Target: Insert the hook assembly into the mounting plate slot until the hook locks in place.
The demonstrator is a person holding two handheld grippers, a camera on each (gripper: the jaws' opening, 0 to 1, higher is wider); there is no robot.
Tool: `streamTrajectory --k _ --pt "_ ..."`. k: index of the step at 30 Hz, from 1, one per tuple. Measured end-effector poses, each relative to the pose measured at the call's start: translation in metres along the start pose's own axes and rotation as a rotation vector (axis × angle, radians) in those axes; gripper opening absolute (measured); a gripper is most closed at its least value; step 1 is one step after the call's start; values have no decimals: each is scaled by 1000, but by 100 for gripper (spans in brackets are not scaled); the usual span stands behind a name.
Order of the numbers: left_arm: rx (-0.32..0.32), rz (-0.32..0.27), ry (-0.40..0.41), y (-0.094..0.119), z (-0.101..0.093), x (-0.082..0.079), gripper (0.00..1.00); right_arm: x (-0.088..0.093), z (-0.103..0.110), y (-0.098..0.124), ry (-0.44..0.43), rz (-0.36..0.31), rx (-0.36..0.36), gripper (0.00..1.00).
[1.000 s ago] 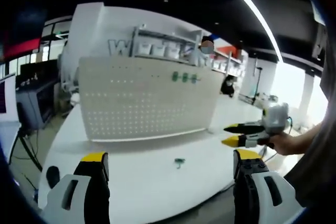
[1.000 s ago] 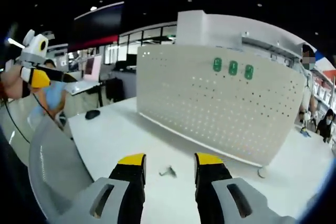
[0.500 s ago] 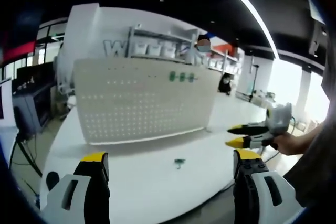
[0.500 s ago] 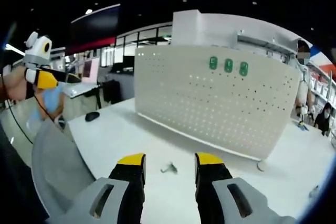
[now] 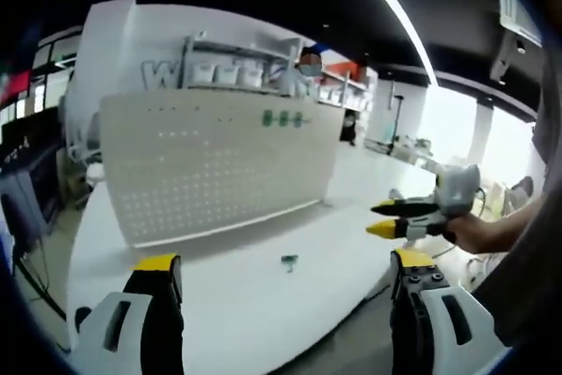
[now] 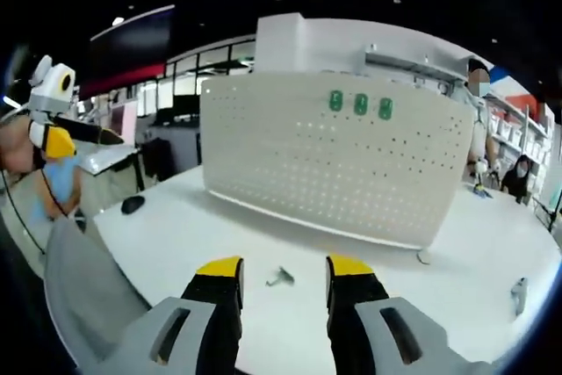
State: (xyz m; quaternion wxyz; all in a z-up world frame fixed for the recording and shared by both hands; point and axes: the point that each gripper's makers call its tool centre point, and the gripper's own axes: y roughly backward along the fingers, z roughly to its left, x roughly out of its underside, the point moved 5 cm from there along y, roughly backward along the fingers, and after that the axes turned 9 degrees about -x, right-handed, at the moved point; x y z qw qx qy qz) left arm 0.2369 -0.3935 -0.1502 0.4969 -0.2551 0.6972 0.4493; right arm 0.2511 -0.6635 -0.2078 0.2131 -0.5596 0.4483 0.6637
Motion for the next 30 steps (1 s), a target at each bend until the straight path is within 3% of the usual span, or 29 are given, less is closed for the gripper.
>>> streamTrajectory --k 8,15,21,30 --pt "-19 -49 11 -14 2 -12 100 7 -14 8 41 15 -7 37" --pt "-29 -41 24 -28 -4 -9 100 22 -16 11 29 48 -37 37" --pt "-44 -31 33 -32 -10 -3 100 38 -14 3 52 85 -93 37" --pt "-50 14 34 -35 -9 4 100 48 -11 -20 62 118 -153 37"
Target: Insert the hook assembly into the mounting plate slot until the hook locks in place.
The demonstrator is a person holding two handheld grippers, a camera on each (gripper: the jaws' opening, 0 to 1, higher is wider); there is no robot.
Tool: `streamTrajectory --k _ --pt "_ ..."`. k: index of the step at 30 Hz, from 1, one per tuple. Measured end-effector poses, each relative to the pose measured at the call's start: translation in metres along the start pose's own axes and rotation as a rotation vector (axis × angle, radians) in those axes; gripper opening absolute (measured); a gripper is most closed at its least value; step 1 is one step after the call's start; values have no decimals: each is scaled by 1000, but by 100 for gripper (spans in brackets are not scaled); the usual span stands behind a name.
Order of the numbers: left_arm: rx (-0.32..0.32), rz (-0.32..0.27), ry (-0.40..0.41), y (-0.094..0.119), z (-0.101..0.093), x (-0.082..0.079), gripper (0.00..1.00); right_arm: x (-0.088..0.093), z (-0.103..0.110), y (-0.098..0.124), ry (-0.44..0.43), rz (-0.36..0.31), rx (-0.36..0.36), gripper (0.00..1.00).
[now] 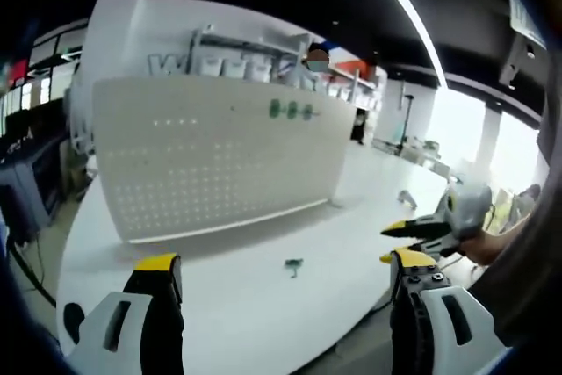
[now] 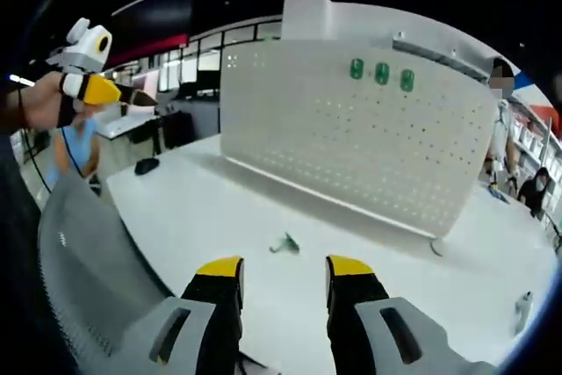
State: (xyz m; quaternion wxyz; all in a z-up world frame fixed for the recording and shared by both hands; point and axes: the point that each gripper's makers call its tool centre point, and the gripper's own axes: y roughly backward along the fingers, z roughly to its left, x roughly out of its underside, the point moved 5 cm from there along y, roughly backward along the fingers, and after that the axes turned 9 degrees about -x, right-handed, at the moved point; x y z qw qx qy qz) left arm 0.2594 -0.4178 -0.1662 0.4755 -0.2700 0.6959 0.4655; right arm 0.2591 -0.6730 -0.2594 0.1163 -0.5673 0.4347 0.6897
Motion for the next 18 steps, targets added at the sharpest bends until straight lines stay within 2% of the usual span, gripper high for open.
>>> streamTrajectory --k 9,18 --pt "5 1 5 -9 10 1 100 5 3 -26 17 31 -37 36" --pt "-6 -3 26 -9 23 2 100 8 1 -59 24 82 -80 36"
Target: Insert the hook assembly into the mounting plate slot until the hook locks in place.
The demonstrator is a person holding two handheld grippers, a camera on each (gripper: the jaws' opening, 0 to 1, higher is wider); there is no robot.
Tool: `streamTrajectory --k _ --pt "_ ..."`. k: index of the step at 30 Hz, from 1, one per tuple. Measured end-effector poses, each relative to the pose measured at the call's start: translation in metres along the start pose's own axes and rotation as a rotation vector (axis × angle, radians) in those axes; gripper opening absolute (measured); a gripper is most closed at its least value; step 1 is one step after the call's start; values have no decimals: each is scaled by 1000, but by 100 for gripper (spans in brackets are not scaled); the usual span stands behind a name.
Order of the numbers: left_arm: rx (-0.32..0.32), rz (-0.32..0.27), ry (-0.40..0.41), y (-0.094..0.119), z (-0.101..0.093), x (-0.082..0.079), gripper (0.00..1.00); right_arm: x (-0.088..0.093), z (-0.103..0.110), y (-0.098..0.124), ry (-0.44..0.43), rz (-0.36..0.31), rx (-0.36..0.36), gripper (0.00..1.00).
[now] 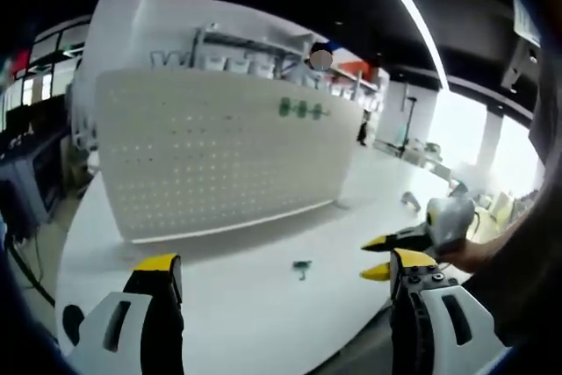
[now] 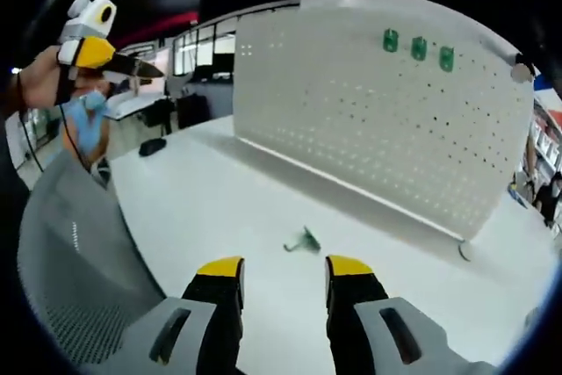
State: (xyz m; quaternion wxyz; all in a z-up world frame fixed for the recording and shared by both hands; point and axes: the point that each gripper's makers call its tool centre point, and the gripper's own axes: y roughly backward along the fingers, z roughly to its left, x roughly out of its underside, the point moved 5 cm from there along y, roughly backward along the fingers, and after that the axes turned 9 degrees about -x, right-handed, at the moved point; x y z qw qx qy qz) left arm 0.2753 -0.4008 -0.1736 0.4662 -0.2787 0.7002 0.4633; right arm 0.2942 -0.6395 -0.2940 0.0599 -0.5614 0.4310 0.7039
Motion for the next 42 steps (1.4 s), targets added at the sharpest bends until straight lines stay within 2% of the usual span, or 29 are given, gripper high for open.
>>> streamTrajectory --k 8,12,18,23,25,32,37,39,42 --pt "5 16 26 -4 9 11 100 -9 -6 -23 18 9 -8 35" --pt "6 16 30 -4 13 10 100 -8 -12 -39 40 35 -19 34" --pt "-14 15 31 0 26 8 100 -2 -22 -66 63 79 -41 33" --pt "-41 15 43 5 37 9 100 5 -29 -83 23 107 -47 32" --pt "-49 14 50 6 41 9 100 8 -33 -91 35 118 -45 32" --pt "-56 20 46 5 45 11 100 7 -42 -104 33 132 -47 31" --pt "-62 16 54 6 44 11 100 12 -47 -116 66 179 -73 30" --pt "-65 16 53 7 44 11 100 12 -49 -117 92 177 -63 28" --pt "-76 14 54 11 46 12 100 18 -49 -119 94 208 -87 25"
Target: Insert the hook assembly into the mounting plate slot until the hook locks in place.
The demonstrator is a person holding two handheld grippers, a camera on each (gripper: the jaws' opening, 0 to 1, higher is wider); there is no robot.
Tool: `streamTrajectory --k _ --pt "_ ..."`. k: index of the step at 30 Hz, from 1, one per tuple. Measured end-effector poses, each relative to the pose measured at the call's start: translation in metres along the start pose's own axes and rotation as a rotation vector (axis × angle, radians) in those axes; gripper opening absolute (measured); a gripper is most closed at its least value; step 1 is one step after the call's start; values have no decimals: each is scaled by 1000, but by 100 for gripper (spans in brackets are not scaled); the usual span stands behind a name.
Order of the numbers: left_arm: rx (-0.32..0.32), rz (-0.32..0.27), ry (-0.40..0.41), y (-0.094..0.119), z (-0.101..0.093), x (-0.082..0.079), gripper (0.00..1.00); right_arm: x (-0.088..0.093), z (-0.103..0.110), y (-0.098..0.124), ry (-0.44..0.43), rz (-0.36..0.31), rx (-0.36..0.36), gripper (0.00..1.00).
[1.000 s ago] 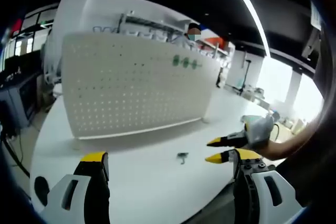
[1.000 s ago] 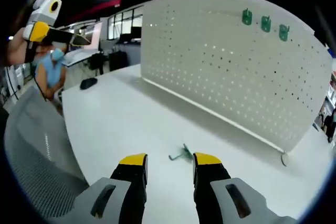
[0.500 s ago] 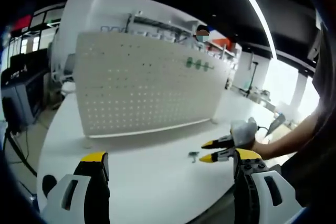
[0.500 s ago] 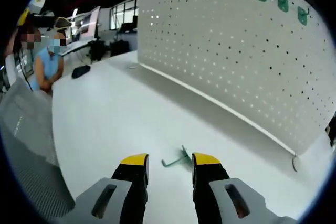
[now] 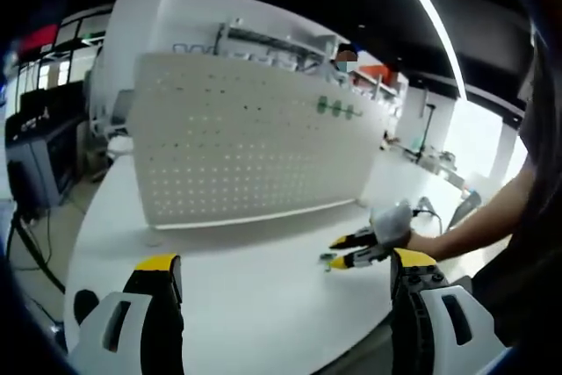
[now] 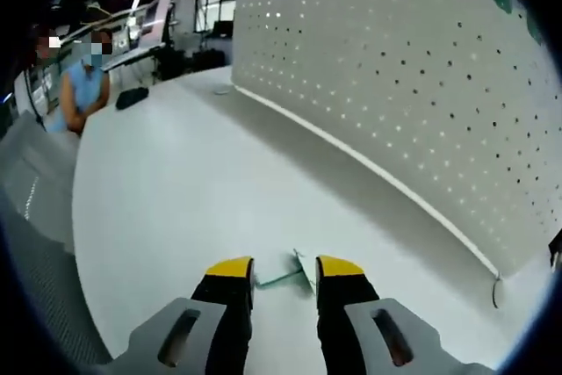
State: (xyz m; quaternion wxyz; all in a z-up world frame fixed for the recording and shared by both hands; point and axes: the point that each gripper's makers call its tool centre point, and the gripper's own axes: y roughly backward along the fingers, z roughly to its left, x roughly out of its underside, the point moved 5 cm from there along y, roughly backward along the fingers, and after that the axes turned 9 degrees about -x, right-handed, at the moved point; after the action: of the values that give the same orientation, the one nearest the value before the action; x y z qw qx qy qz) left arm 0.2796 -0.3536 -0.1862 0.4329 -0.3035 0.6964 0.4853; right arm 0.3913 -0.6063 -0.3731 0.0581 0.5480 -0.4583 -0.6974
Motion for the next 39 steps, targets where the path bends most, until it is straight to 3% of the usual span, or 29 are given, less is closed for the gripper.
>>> streamTrajectory --k 7,25,39 --pt "-36 -9 25 7 9 4 100 1 1 6 32 6 -12 24" --pt "-8 3 11 4 0 5 100 -2 -13 0 63 34 -9 22" --pt "-31 4 25 6 4 7 100 8 -11 -6 48 69 -32 15"
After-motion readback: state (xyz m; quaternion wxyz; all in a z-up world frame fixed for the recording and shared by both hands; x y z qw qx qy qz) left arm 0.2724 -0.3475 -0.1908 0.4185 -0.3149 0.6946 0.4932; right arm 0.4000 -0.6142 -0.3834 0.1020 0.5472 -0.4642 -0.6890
